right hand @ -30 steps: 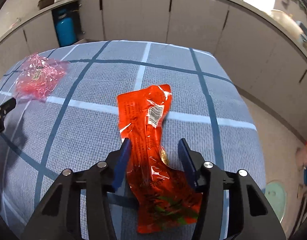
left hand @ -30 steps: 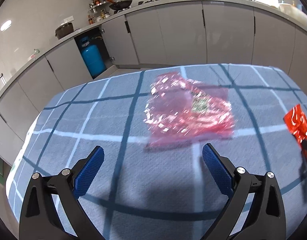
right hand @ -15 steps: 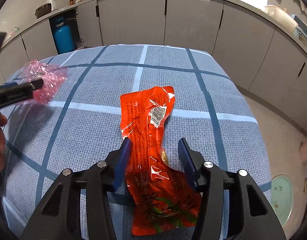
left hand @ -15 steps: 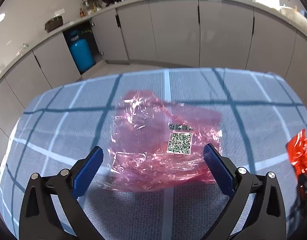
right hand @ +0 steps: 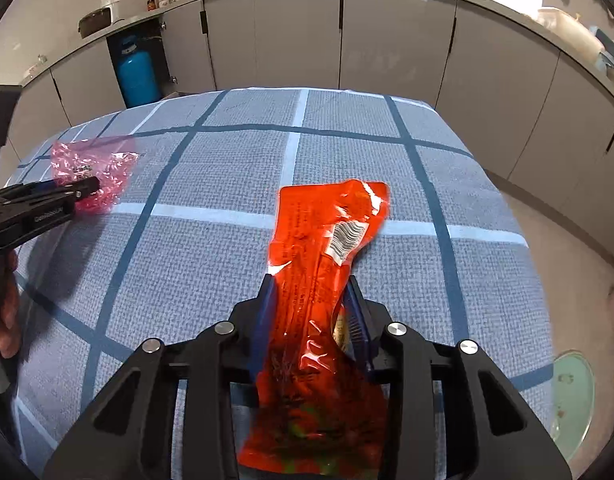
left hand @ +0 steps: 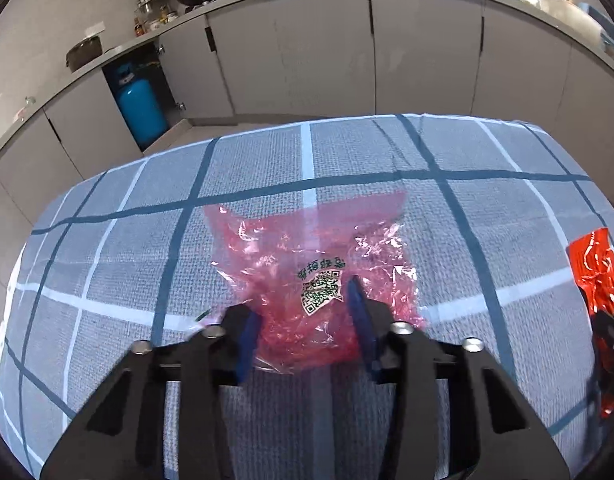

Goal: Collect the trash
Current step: 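Grasp the red snack wrapper with the right tool while the left tool grasps the pink bag, then carry the pink bag and red wrapper over the bucket and open both tools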

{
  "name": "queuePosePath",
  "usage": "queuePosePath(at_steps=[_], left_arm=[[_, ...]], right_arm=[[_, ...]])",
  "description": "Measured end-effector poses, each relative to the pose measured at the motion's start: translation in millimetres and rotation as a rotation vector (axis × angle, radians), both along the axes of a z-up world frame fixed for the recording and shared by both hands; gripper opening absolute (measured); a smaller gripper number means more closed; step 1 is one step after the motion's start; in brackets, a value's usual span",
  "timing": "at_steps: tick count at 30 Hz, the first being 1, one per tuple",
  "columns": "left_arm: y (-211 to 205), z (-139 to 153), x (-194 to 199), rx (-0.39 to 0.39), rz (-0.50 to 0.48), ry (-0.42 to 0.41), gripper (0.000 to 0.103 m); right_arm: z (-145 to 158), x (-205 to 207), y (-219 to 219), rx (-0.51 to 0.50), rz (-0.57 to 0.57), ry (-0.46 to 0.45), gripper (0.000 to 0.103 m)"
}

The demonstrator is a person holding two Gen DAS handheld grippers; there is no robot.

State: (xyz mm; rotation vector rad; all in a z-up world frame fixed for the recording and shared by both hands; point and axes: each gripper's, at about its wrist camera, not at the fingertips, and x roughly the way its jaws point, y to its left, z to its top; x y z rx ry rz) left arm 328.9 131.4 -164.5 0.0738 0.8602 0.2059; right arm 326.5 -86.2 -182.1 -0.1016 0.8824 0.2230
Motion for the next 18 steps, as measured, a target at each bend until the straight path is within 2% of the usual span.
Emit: queuePosePath(at_steps=[7,11,18], left_arm=[[6,27,-22,-0.007,-0.029,-0.054,0.026],[2,42,-34,0.025,-0.029,-0.094,0.026],[-39,71,-54,0.088,-0.09,-0.181,0.026]], right_arm=[[9,-11,-8,0.048,-0.004,-0.013,0.028],[18,-25,-7,0.065,0.002,-0.038,0.027],[43,-48,-27,0.11,-0.04,-0.089,0.027]])
